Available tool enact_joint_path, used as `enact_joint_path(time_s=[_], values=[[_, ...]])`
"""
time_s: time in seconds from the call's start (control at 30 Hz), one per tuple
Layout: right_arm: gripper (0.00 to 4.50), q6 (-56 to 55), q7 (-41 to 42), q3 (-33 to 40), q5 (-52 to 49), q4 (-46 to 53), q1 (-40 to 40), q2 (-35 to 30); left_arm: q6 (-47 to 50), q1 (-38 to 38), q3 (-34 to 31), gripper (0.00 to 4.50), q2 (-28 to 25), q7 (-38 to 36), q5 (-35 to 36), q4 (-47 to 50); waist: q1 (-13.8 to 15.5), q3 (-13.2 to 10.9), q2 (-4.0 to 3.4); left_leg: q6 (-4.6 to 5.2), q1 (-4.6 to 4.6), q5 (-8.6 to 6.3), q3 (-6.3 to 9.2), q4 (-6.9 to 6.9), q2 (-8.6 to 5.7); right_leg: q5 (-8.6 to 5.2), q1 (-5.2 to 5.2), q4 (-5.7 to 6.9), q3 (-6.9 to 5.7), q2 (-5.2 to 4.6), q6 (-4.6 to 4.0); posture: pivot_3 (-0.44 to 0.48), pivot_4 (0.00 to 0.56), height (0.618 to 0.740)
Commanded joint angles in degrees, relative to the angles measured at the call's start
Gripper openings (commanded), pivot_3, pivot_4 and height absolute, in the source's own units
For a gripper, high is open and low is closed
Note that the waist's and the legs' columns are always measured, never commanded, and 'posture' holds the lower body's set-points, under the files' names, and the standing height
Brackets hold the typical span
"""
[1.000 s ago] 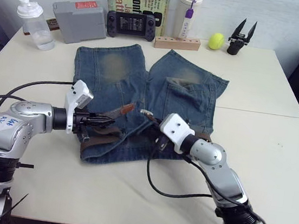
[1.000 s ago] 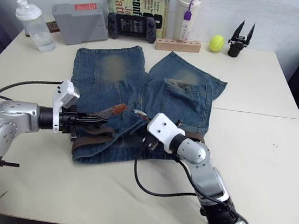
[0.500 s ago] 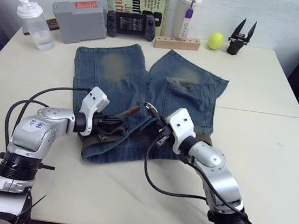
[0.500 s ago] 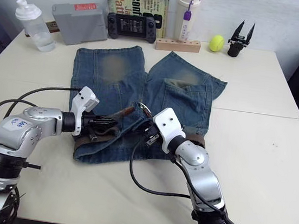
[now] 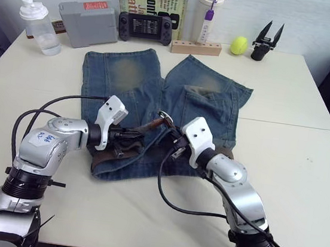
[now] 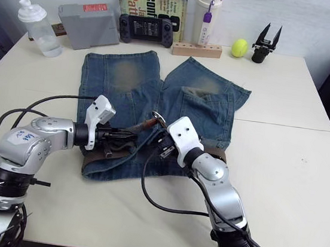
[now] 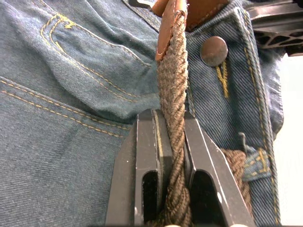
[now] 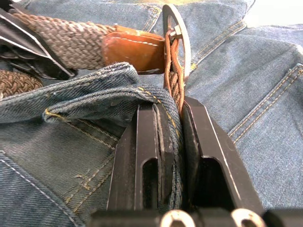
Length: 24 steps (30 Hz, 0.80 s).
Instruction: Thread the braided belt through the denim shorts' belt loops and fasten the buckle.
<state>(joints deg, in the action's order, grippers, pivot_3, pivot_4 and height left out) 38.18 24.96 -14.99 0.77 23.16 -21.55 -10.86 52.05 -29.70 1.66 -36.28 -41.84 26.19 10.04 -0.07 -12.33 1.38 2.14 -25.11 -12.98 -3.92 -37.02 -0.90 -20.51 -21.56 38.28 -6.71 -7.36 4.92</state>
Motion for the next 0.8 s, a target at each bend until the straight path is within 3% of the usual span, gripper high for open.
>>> enact_joint_path(time_s=[0.03,0.8], values=[[0.01,0.33,0.76,-1.19,-1.34,3.2,-0.14,-0.16,-3.14,-1.49,0.41,0.0,0.09,-0.06,-1.54,-0.31,0.0,0.0,0.0,0.0,0.0,0.0,0.0,0.0,0.0,0.0,0.0,0.0,0.0,0.0,0.0,0.0,0.15,0.697],[0.01,1.8,-0.95,1.0,-3.17,4.25,0.58,0.4,-5.72,-0.97,0.03,0.0,0.55,-0.8,-2.84,-1.01,0.0,0.0,0.0,0.0,0.0,0.0,0.0,0.01,0.0,0.0,-0.01,-0.01,0.0,0.0,0.0,0.0,0.15,0.697]])
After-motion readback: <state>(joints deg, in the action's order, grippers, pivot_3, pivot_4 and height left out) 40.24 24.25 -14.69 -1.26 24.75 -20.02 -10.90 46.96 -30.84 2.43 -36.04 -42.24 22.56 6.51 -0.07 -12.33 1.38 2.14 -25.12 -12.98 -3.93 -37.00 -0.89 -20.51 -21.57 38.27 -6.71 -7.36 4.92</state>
